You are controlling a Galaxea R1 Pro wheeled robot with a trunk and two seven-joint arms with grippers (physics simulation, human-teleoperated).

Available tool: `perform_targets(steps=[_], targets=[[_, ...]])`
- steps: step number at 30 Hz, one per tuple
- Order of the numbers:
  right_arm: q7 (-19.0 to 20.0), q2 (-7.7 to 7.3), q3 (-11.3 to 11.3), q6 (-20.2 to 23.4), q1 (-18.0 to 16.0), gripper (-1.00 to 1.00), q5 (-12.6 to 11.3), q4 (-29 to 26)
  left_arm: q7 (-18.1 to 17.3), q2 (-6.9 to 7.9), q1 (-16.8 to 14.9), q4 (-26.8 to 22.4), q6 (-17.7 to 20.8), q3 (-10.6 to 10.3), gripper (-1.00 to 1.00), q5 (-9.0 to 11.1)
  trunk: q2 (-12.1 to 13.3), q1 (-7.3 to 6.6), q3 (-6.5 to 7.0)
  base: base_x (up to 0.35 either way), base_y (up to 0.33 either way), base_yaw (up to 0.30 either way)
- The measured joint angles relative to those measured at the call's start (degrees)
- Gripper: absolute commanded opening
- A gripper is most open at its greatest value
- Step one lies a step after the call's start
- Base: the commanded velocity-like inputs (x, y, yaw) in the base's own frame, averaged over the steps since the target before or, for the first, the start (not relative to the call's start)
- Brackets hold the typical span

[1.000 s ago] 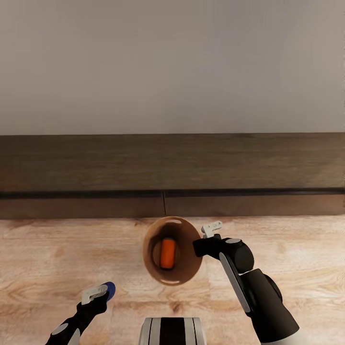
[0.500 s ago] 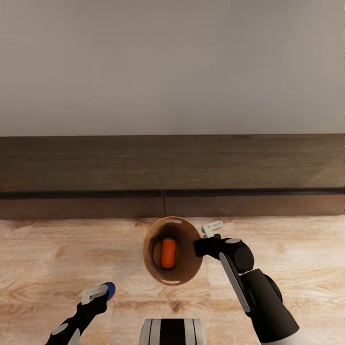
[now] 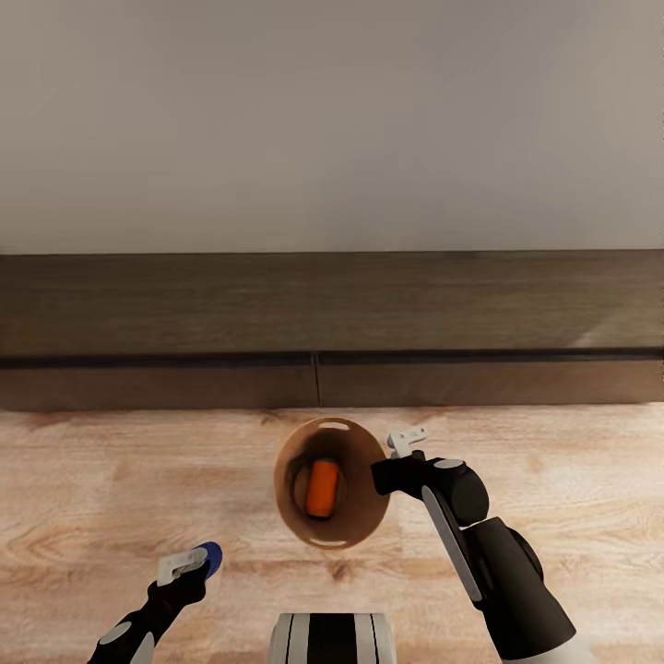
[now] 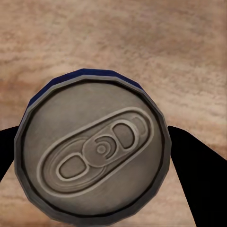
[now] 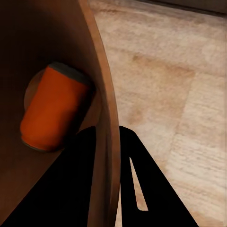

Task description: Put the three can of soda from the living room inside the tash can in the kitchen.

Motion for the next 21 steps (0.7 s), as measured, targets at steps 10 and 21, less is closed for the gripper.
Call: perform_targets(steps=[10,21], targets=[[-0.01,0.00,0.06,0.00,0.01,-1.00,0.18,0.01,-0.02,0.00,0.00,-0.01,0.01,0.00,-1.00,-0.01,-2.79,1.53,-1.25,-0.002,0.000,0.000],[-0.01,0.00,0.06,0.00,0.00,-1.00,0.08,0.00,-0.01,0.00,0.00,-0.02,0.00,0.00,-1.00,0.00,-5.62,3.07,-2.11,0.000,0.000,0.000]])
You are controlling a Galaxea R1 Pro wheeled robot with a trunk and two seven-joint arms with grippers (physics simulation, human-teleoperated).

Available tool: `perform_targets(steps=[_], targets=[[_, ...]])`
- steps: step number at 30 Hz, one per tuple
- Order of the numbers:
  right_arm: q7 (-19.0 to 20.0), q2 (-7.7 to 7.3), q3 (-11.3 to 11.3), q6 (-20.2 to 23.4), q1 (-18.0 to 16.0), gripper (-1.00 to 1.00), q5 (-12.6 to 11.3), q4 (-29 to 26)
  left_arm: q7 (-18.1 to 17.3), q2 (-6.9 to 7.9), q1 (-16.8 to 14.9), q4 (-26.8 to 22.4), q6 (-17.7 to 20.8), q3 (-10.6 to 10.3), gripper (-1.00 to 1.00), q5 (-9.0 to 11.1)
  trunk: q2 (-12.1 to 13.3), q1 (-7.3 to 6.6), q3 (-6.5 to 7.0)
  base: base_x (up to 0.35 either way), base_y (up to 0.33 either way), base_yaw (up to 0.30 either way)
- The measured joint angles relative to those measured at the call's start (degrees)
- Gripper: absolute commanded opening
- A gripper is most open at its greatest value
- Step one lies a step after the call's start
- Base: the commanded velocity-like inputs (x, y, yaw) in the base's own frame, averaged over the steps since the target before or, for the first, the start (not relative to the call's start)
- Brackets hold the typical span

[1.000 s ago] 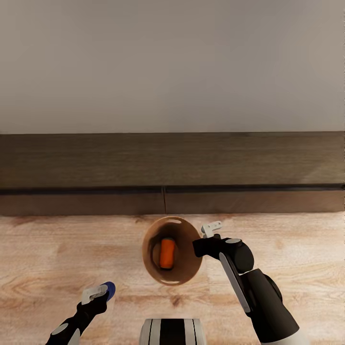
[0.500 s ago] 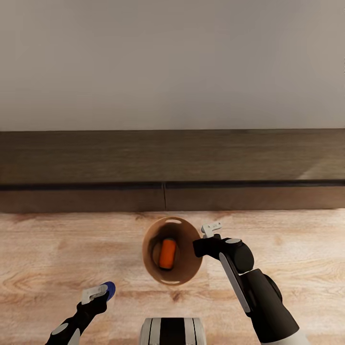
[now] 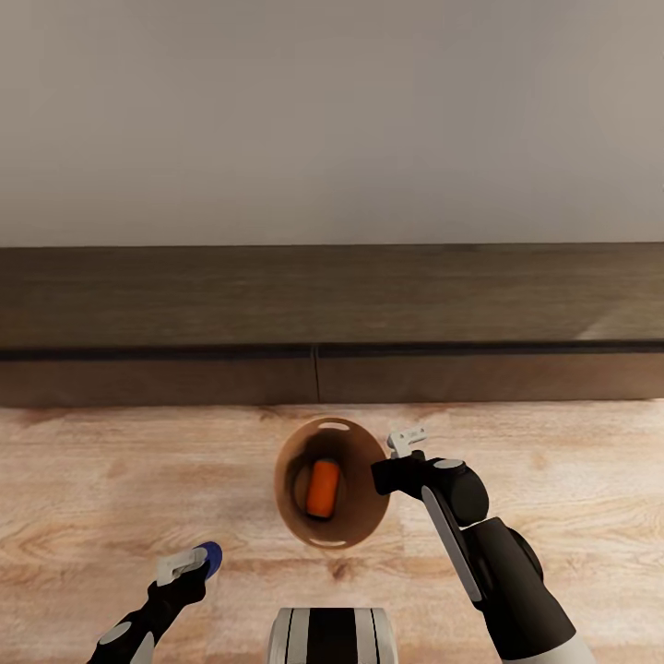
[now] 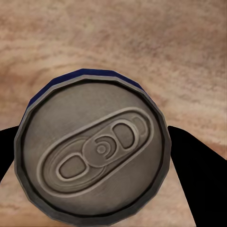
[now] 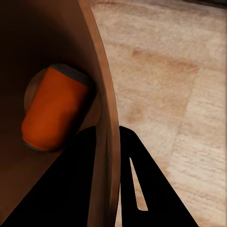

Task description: Put the three can of soda from the living room inside the tash can in the kitchen.

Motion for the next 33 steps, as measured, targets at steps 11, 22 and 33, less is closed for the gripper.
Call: perform_targets(steps=[11,22,33], targets=[[0.01,0.00,0.00,0.00,0.00,-1.00,-0.11,0.00,0.00,0.00,0.00,-0.01,0.00,0.00,-1.00,0.00,0.00,0.00,0.07,0.000,0.000,0.000],[0.01,0.00,0.00,0.00,-0.01,-1.00,-0.08,-0.01,0.00,0.00,0.00,0.01,0.04,0.00,-1.00,0.01,3.99,-2.19,1.88,0.000,0.000,0.000],[0.00,0.00,0.05,0.00,-0.01,-1.00,-0.06,-0.01,0.00,0.00,0.00,0.01,0.08,0.00,-1.00,0.01,8.41,-4.61,4.65,0.000,0.000,0.000]])
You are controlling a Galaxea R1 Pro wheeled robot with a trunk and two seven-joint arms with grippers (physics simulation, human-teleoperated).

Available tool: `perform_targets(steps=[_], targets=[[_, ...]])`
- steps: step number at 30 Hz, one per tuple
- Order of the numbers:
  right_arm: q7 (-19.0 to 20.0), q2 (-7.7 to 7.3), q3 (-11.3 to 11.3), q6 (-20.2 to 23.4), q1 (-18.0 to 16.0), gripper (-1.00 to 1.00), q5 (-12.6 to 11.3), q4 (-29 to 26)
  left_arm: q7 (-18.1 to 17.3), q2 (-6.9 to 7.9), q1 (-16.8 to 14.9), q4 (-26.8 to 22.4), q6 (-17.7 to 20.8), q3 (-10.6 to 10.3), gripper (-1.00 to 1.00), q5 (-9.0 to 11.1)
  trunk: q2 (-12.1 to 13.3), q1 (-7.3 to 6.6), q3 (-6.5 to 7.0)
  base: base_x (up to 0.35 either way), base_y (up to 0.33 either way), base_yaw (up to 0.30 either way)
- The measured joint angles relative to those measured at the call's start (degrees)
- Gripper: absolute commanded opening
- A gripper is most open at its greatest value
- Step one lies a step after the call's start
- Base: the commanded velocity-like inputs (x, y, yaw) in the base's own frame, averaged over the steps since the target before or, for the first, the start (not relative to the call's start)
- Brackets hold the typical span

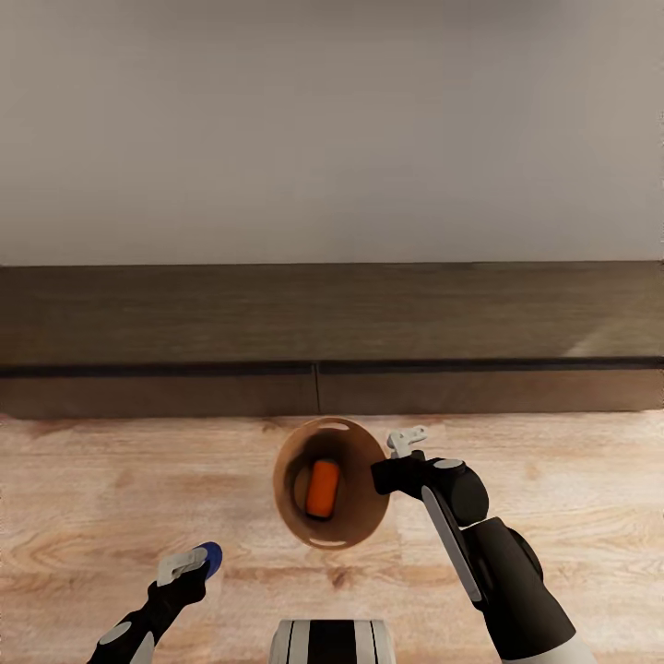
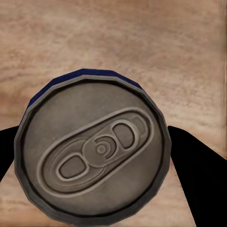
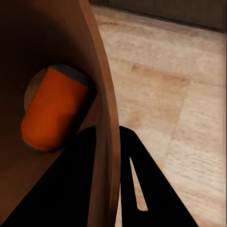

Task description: Put the three can of soda from the living room inside the tash can in the kitchen.

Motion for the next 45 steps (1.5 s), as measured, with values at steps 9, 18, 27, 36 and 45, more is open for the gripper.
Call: perform_targets(steps=[9,18,27,36,45], targets=[[0.01,0.00,0.04,0.00,0.00,-1.00,-0.13,0.00,0.00,0.00,0.00,0.01,0.01,0.00,-1.00,-0.01,2.42,-1.33,1.91,0.000,0.000,0.000],[0.01,0.00,0.04,0.00,0.00,-1.00,-0.07,0.00,0.00,0.00,0.00,0.00,0.01,0.00,-1.00,0.00,4.01,-2.20,3.38,0.000,0.000,0.000],[-0.03,-0.01,1.77,-0.01,0.02,-1.00,0.68,0.05,-0.01,0.00,0.00,-0.03,-0.02,0.00,-1.00,-0.01,6.03,-3.30,4.95,-0.001,0.000,0.000],[0.00,0.00,2.95,0.00,0.01,-1.00,0.05,0.01,-0.01,0.00,0.00,-0.05,-0.01,0.00,-1.00,-0.01,6.03,-3.30,5.17,-0.170,0.000,0.000],[0.01,0.00,3.02,0.00,0.00,-1.00,-0.21,0.00,0.00,0.00,0.00,-0.01,-0.07,0.00,-1.00,-0.01,6.03,-3.30,5.69,-0.181,0.000,0.000]])
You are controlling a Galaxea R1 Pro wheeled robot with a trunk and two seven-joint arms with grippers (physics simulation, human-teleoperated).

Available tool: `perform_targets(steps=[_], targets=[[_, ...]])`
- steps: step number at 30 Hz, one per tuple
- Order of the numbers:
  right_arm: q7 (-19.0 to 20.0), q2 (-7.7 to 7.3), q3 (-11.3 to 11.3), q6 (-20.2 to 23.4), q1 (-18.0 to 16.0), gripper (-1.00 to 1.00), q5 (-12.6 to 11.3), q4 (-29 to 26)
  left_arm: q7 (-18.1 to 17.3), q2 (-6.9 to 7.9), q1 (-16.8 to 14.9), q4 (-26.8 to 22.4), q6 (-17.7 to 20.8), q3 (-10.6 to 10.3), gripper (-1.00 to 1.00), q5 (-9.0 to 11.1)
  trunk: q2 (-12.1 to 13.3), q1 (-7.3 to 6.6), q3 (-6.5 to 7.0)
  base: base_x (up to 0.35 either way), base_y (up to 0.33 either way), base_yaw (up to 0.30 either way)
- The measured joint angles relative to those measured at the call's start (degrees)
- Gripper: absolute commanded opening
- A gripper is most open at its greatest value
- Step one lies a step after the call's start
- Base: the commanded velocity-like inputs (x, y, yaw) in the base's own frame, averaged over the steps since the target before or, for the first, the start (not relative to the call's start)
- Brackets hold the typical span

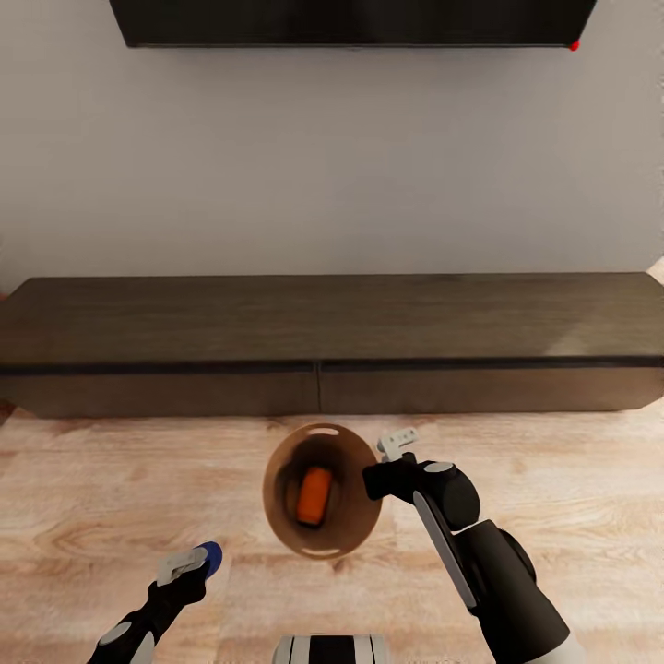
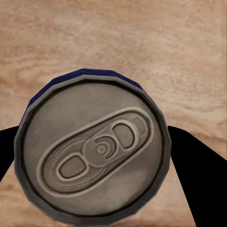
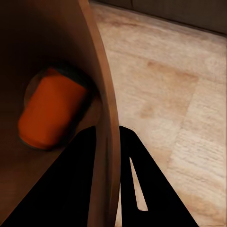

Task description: Put the three can of soda from the living room inside the tash can in the kitchen.

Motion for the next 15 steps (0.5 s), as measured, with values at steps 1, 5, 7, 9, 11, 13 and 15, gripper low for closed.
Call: perform_targets(steps=[1,5,7,9,11,13,15], targets=[[-0.02,0.00,0.00,0.00,0.00,-1.00,0.19,0.00,0.00,0.00,0.00,0.00,0.00,0.00,-1.00,0.00,0.00,0.00,0.06,-0.204,0.000,0.000],[0.01,0.00,0.00,0.00,0.00,-1.00,-0.06,0.00,-0.01,0.00,0.00,-0.03,0.00,0.00,-1.00,0.01,0.00,0.00,0.30,-0.101,0.000,0.000],[0.03,0.00,0.01,0.00,0.00,-1.00,-0.17,0.00,-0.01,0.00,0.00,-0.04,0.00,0.00,-1.00,0.00,0.00,0.00,0.40,-0.028,0.000,0.000],[0.00,0.00,0.00,0.00,0.00,-1.00,0.07,0.00,-0.01,0.00,0.00,-0.05,0.00,0.00,-1.00,0.01,0.00,0.00,0.51,-0.016,0.000,0.000],[-0.04,0.00,0.00,0.00,0.00,-1.00,0.29,0.01,-0.01,0.00,0.00,-0.05,0.00,0.00,-1.00,0.00,0.00,0.00,0.61,-0.008,0.000,0.000],[-0.03,0.00,-0.01,0.00,0.00,-1.00,0.29,0.02,-0.01,0.00,0.00,-0.03,0.00,0.00,-1.00,0.01,0.39,-0.21,0.88,-0.004,0.000,0.000],[-0.01,0.00,-0.01,0.00,0.00,-1.00,0.09,0.00,-0.01,0.00,0.00,-0.04,0.01,0.00,-1.00,0.01,1.19,-0.65,1.34,-0.002,0.000,0.000]])
